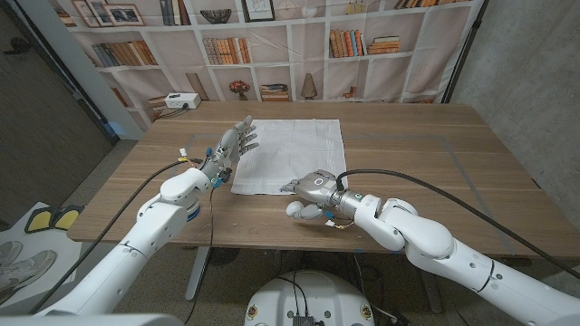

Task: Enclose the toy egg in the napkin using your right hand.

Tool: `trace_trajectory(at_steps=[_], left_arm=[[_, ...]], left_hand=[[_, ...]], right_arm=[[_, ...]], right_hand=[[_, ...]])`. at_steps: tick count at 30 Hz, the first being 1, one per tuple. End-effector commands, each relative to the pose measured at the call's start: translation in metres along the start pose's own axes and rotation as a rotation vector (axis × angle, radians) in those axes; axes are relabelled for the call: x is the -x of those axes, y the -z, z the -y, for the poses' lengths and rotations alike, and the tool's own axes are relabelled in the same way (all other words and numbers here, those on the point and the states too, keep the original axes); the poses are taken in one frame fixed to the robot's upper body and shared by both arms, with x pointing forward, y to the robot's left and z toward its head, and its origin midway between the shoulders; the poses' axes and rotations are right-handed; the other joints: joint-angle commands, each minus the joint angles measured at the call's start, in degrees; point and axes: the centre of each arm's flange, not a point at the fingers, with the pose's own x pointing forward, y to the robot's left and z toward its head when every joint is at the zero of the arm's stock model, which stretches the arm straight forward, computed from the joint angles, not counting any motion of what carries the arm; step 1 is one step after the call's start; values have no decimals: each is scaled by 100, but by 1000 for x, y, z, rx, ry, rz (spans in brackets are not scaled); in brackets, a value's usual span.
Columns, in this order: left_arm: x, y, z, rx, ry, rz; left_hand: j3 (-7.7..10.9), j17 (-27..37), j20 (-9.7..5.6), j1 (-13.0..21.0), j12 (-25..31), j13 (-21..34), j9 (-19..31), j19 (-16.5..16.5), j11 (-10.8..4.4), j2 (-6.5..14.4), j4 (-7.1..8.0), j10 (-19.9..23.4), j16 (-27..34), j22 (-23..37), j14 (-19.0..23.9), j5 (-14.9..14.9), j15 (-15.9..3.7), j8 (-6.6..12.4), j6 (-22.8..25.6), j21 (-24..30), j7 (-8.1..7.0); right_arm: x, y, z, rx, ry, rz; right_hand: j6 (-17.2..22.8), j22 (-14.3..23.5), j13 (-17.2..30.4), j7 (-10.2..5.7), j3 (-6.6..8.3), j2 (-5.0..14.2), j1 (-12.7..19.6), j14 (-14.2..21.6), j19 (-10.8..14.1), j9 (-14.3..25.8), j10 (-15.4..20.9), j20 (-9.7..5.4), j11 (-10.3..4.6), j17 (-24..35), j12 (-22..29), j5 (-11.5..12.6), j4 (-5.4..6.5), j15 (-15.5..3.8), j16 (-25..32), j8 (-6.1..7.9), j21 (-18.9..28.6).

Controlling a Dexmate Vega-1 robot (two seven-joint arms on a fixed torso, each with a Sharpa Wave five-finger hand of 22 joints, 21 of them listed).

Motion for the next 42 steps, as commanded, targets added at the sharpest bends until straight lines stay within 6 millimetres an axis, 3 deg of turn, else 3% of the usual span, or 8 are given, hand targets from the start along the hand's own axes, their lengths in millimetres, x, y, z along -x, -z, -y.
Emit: trace_trajectory(at_steps=[1, 15, 16, 22, 27, 31, 39, 42], left_arm=[[-5, -6, 2, -11, 26, 6], [-11, -11, 4, -21, 47, 6], [-11, -10, 4, -21, 48, 5], [-15, -11, 2, -22, 58, 4], [-19, -13, 1, -24, 64, 4], [-22, -13, -2, -25, 64, 0], [-29, -10, -10, -18, 69, -7], [-32, -9, -12, -13, 74, -7]], left_hand=[[-6, 10, 23, -43, -6, -3, 15, -26, 5, 7, 13, -50, -1, -1, -39, 27, 45, -15, -59, -1, 29], [-15, 12, 23, -62, -17, -2, 15, -25, 0, 12, 30, -67, 0, 0, -42, 34, 36, -18, -67, -2, -28], [-16, 12, 23, -64, -18, -2, 15, -26, -9, 12, 32, -69, 1, 0, -40, 35, 39, -18, -69, -3, -29], [-21, 13, 23, -74, -23, 0, 15, -32, 0, 12, 41, -79, -1, 1, -48, 38, 36, -22, -82, -6, -21], [-27, 14, 24, -85, -25, 1, 15, -34, 3, 10, 49, -82, 0, 1, -47, 40, 37, -22, -84, -7, -7], [-31, 15, 24, -91, -26, 1, 15, -35, 6, 10, 54, -84, -1, 2, -52, 42, 40, -19, -78, -7, 1], [-37, 16, 23, -104, -31, 3, 15, -29, 2, 9, 65, -96, -1, 2, -57, 45, 37, -31, -109, -5, 3], [-40, 16, 23, -108, -33, 3, 15, -32, -1, 10, 70, -99, -3, 3, -62, 46, 35, -34, -120, -7, 6]], right_arm=[[2, -3, -14, -9, -27, -30], [3, -7, -31, -45, 3, -65], [3, -6, -33, -50, 11, -71], [2, 3, -41, -55, 57, -113], [-1, 13, -46, -72, 60, -143], [-3, 15, -50, -79, 79, -143], [-5, 12, -45, -74, 119, -136], [-3, 12, -39, -84, 160, -146]], right_hand=[[109, 25, 8, -15, 56, 34, 126, 104, 36, 6, 54, -35, -30, 19, 50, 69, 25, -744, -9, 34, 33], [506, 74, 25, -170, 115, 234, 656, 516, 153, 3, 323, -322, -182, 242, 90, 227, 28, -947, 247, 103, 146], [529, 109, 38, -229, 236, 465, 889, 528, 169, 2, 378, -440, -241, 286, 85, 309, 30, -962, 240, 93, 191], [1032, 321, 107, -328, 447, 821, 2108, 1141, 663, -16, 807, -880, -347, 705, 102, 500, -89, -1014, 577, 163, 681], [1343, 579, 172, -259, 278, 795, 2993, 1753, 885, 17, 1112, -1169, -332, 1351, 64, 413, -52, -1017, 1101, 177, 1175], [1910, 600, 237, -181, 187, 882, 3215, 1845, 807, 39, 1597, -1162, -246, 1588, 198, 369, 55, -1005, 1148, 330, 1304], [3468, 537, 662, -72, -197, 1105, 3085, 2163, 470, 192, 3112, -992, -130, 2062, 997, 205, 350, -969, 1049, 683, 1547], [3560, 530, 729, -42, -211, 1156, 3107, 2244, 464, 245, 3209, -984, -116, 2116, 1087, 194, 358, -970, 1048, 729, 1585]])
